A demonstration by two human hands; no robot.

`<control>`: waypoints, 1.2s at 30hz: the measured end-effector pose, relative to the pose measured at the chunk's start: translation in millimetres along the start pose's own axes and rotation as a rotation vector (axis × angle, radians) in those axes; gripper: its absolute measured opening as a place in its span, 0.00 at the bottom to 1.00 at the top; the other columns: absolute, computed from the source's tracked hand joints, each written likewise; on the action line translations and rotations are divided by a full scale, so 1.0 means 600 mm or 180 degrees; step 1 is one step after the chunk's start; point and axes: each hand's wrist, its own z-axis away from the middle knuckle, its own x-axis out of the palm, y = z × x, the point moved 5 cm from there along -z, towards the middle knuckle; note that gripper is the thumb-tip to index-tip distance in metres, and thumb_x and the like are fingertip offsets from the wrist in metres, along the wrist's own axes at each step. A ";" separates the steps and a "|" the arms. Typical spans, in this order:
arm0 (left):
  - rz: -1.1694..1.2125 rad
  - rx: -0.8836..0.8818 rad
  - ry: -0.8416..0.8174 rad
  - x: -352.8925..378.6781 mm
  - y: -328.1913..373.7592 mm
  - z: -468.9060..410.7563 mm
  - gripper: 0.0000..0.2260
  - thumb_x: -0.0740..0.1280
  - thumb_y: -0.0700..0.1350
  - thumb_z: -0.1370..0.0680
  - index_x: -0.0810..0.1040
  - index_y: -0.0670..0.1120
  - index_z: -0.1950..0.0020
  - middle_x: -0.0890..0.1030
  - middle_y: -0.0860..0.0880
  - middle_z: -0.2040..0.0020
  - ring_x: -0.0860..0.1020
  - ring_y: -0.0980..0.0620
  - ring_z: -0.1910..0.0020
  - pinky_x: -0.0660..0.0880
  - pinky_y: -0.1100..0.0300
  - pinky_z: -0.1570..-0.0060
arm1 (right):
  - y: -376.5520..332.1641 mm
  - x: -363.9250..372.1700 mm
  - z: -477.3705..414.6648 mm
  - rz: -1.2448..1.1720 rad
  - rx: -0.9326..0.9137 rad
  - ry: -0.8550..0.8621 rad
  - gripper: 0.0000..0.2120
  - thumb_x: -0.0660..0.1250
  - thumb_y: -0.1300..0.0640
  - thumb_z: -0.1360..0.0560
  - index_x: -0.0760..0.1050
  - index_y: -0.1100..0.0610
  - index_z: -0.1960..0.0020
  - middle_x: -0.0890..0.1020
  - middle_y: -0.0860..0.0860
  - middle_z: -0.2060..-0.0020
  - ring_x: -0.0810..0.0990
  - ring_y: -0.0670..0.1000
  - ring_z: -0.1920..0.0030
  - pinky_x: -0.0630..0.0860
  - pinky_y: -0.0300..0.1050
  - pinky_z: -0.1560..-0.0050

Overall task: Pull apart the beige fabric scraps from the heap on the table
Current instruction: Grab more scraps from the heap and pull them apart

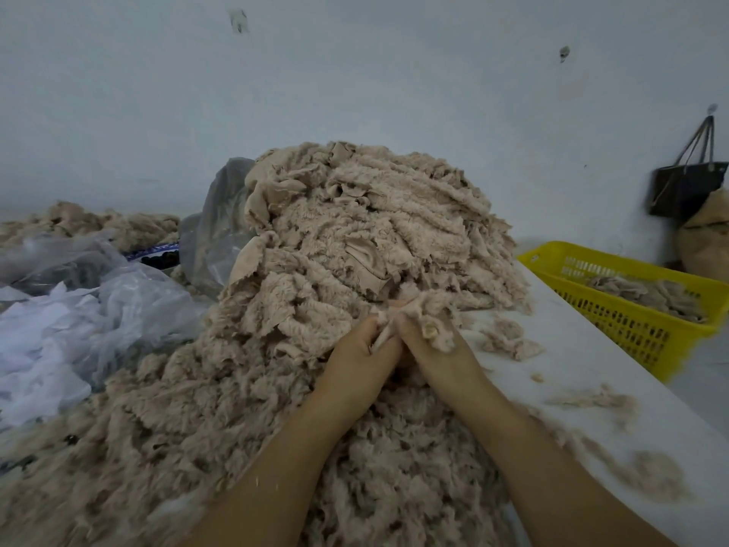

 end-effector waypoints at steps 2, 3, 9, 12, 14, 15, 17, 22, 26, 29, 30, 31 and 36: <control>0.0075 -0.0039 0.0007 -0.002 -0.004 -0.001 0.14 0.67 0.62 0.29 0.79 0.57 0.49 0.84 0.48 0.53 0.80 0.51 0.58 0.78 0.55 0.57 | -0.001 -0.011 -0.002 0.0082 0.0077 0.0375 0.16 0.60 0.43 0.19 0.78 0.55 0.50 0.83 0.43 0.65 0.79 0.33 0.64 0.71 0.25 0.65; 0.0145 -0.0083 0.0029 -0.004 -0.005 -0.003 0.10 0.68 0.61 0.30 0.78 0.61 0.51 0.84 0.53 0.55 0.81 0.53 0.57 0.79 0.57 0.57 | -0.003 -0.018 -0.003 0.0148 0.0054 0.0544 0.15 0.59 0.45 0.17 0.77 0.55 0.52 0.81 0.45 0.67 0.78 0.33 0.66 0.69 0.24 0.68; 0.0824 -0.0367 0.0035 -0.010 -0.011 -0.006 0.16 0.75 0.57 0.29 0.76 0.59 0.44 0.84 0.58 0.46 0.83 0.59 0.47 0.81 0.58 0.48 | -0.012 -0.038 -0.006 0.0459 -0.0043 0.0799 0.18 0.53 0.49 0.15 0.75 0.58 0.54 0.74 0.47 0.62 0.74 0.36 0.63 0.65 0.23 0.65; 0.0812 -0.0461 -0.0026 -0.006 -0.006 -0.001 0.19 0.71 0.57 0.26 0.79 0.50 0.38 0.86 0.54 0.49 0.84 0.56 0.51 0.79 0.64 0.56 | -0.010 -0.029 -0.004 0.0483 -0.0099 0.0654 0.21 0.53 0.46 0.16 0.78 0.59 0.51 0.79 0.45 0.60 0.73 0.26 0.63 0.65 0.20 0.63; 0.0860 -0.0464 0.0145 -0.010 -0.006 -0.001 0.13 0.68 0.54 0.22 0.82 0.50 0.41 0.87 0.49 0.49 0.85 0.50 0.50 0.80 0.60 0.57 | -0.006 -0.029 -0.003 0.0520 0.0033 0.0654 0.29 0.51 0.40 0.18 0.79 0.63 0.49 0.82 0.50 0.56 0.75 0.27 0.60 0.66 0.20 0.63; 0.0967 -0.0485 0.0297 -0.017 -0.006 -0.002 0.10 0.67 0.53 0.21 0.83 0.51 0.44 0.86 0.47 0.49 0.85 0.47 0.50 0.80 0.60 0.60 | -0.001 -0.036 -0.003 0.0447 0.0149 0.0750 0.34 0.50 0.37 0.20 0.78 0.67 0.49 0.83 0.55 0.55 0.78 0.32 0.59 0.69 0.22 0.62; 0.1401 -0.0592 0.0589 -0.037 -0.005 -0.007 0.09 0.67 0.52 0.21 0.85 0.53 0.49 0.85 0.43 0.48 0.83 0.42 0.52 0.79 0.60 0.69 | 0.003 -0.059 -0.001 0.0219 0.0353 0.1154 0.39 0.48 0.34 0.21 0.78 0.69 0.52 0.82 0.64 0.56 0.82 0.51 0.56 0.77 0.42 0.49; 0.1585 -0.0579 0.0807 -0.060 -0.003 -0.010 0.11 0.68 0.50 0.21 0.83 0.49 0.42 0.87 0.46 0.49 0.86 0.47 0.52 0.82 0.54 0.58 | -0.004 -0.070 0.003 0.0069 0.0245 0.1133 0.34 0.47 0.25 0.26 0.73 0.52 0.68 0.76 0.48 0.73 0.74 0.50 0.70 0.68 0.48 0.64; 0.0929 -0.0458 0.0336 -0.026 -0.004 -0.002 0.11 0.70 0.52 0.22 0.83 0.48 0.44 0.86 0.45 0.49 0.85 0.45 0.49 0.82 0.52 0.53 | -0.008 -0.003 0.003 0.0090 0.0158 0.0006 0.32 0.50 0.17 0.34 0.80 0.36 0.52 0.81 0.31 0.56 0.77 0.30 0.53 0.72 0.35 0.48; 0.0746 -0.0393 0.0143 -0.017 -0.006 -0.003 0.10 0.70 0.51 0.22 0.82 0.50 0.42 0.86 0.50 0.48 0.84 0.50 0.47 0.81 0.56 0.48 | -0.011 -0.001 -0.002 0.0452 -0.0089 0.0118 0.25 0.52 0.26 0.27 0.77 0.43 0.59 0.81 0.40 0.62 0.79 0.36 0.60 0.70 0.32 0.61; 0.0812 -0.0394 0.0159 -0.018 -0.005 -0.004 0.09 0.70 0.49 0.21 0.82 0.50 0.42 0.86 0.49 0.48 0.84 0.49 0.46 0.80 0.54 0.46 | -0.009 -0.013 -0.004 0.0526 -0.0085 0.0374 0.24 0.52 0.30 0.24 0.76 0.46 0.59 0.81 0.44 0.63 0.80 0.39 0.59 0.66 0.32 0.63; 0.0979 -0.0417 0.0200 -0.022 -0.005 -0.006 0.09 0.70 0.48 0.22 0.81 0.49 0.42 0.86 0.47 0.47 0.84 0.48 0.46 0.80 0.52 0.46 | -0.004 -0.030 -0.008 0.0556 0.0008 0.0640 0.24 0.52 0.33 0.22 0.76 0.49 0.58 0.80 0.48 0.63 0.80 0.43 0.56 0.72 0.40 0.61; 0.1587 -0.0477 0.0121 -0.031 -0.001 -0.007 0.18 0.72 0.49 0.27 0.79 0.46 0.38 0.86 0.45 0.46 0.84 0.46 0.46 0.82 0.56 0.53 | 0.004 -0.060 -0.005 0.0036 0.0185 0.0830 0.26 0.52 0.23 0.28 0.76 0.42 0.56 0.77 0.44 0.65 0.76 0.48 0.61 0.73 0.45 0.60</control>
